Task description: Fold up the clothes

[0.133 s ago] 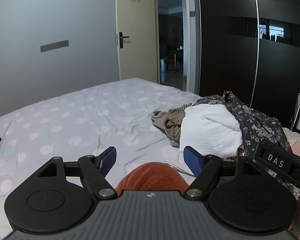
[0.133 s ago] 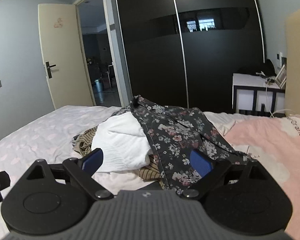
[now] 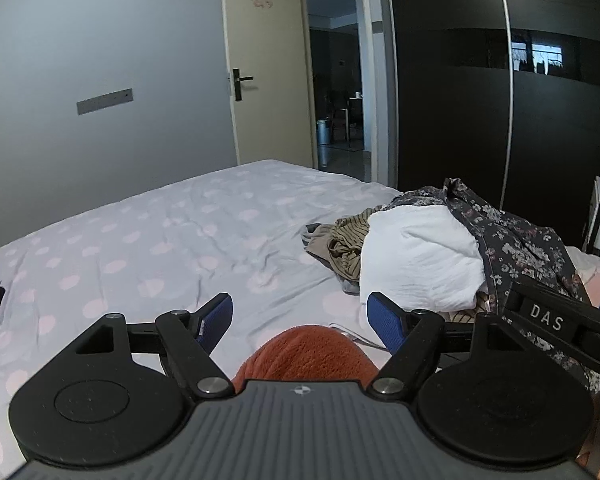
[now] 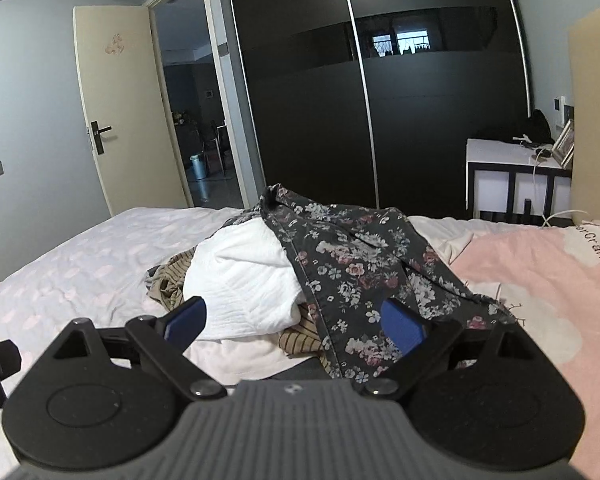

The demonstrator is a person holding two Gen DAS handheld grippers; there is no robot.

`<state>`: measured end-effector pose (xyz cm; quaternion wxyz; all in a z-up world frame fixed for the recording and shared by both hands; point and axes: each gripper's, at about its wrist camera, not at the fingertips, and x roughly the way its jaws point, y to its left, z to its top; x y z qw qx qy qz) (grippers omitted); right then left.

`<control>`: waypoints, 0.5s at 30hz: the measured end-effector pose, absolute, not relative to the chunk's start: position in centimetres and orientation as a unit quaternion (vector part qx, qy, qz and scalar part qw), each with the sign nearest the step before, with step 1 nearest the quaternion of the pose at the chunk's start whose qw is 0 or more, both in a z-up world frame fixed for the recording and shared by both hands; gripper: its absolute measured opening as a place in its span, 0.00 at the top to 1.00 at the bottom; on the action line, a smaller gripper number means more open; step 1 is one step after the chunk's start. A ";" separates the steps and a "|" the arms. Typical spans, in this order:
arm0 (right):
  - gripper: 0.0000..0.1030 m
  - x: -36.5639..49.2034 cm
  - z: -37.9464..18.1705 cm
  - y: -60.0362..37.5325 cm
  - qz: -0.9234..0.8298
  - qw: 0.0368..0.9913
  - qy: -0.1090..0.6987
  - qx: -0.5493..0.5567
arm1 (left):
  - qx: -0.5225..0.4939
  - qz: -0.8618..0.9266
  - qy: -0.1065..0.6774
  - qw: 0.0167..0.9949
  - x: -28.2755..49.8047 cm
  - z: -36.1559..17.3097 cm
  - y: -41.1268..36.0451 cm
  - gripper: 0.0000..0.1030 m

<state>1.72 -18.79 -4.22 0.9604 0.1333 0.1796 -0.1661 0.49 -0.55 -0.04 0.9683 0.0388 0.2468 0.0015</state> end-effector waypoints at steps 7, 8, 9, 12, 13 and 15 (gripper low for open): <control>0.07 2.1 -4.8 -18.6 -0.161 0.964 0.174 0.122 | 0.039 0.015 0.230 0.972 -0.2 -0.3 -0.4 0.15; 0.07 1.9 -4.6 -18.9 -0.159 0.964 0.171 0.130 | 0.039 0.017 0.223 0.974 -0.4 -0.3 -0.2 0.15; 0.07 1.8 -4.5 -19.2 -0.157 0.963 0.169 0.136 | 0.040 0.018 0.217 0.975 -0.5 -0.3 -0.1 0.15; 0.07 1.8 -4.4 -19.2 -0.157 0.964 0.165 0.137 | 0.041 0.012 0.214 0.976 -0.8 -0.3 0.2 0.15; 0.07 1.6 -4.4 -19.1 -0.156 0.965 0.163 0.137 | 0.042 0.012 0.214 0.976 -0.9 -0.3 0.2 0.16; 0.07 1.5 -4.2 -18.9 -0.150 0.967 0.156 0.134 | 0.045 0.013 0.214 0.976 -1.0 -0.3 0.3 0.20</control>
